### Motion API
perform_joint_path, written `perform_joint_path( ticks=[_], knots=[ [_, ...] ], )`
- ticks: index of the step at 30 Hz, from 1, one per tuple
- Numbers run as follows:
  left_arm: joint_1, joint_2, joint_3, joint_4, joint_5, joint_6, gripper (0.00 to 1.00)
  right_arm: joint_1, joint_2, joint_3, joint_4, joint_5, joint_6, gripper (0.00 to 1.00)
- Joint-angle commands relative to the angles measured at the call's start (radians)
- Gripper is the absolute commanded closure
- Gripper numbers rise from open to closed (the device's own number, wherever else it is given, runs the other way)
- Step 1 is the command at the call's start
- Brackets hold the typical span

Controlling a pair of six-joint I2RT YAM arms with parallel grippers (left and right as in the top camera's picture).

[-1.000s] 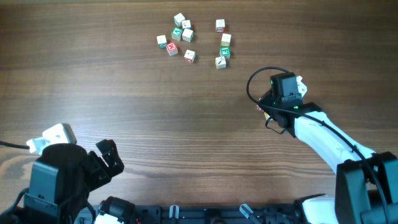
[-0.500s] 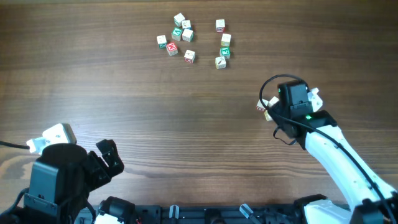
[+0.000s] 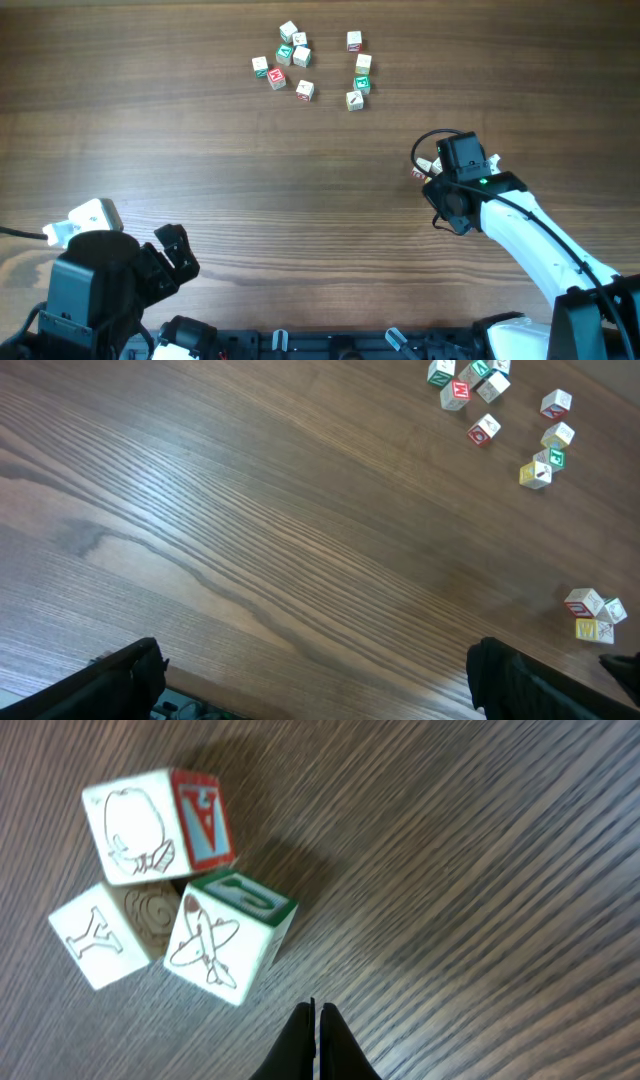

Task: Form a circle

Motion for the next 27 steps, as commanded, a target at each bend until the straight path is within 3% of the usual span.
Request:
perform_joint_path(
  ticks=[1,27],
  knots=[
    [0.005,0.002,0.000,0.002,0.005,-0.010,0.00,0.011,0.010,-0.011,0.013,-0.016,0.004,0.95],
    [0.005,0.002,0.000,0.002,0.005,-0.010,0.00,0.011,0.057,-0.011,0.084,-0.005,-0.023,0.95]
  ],
)
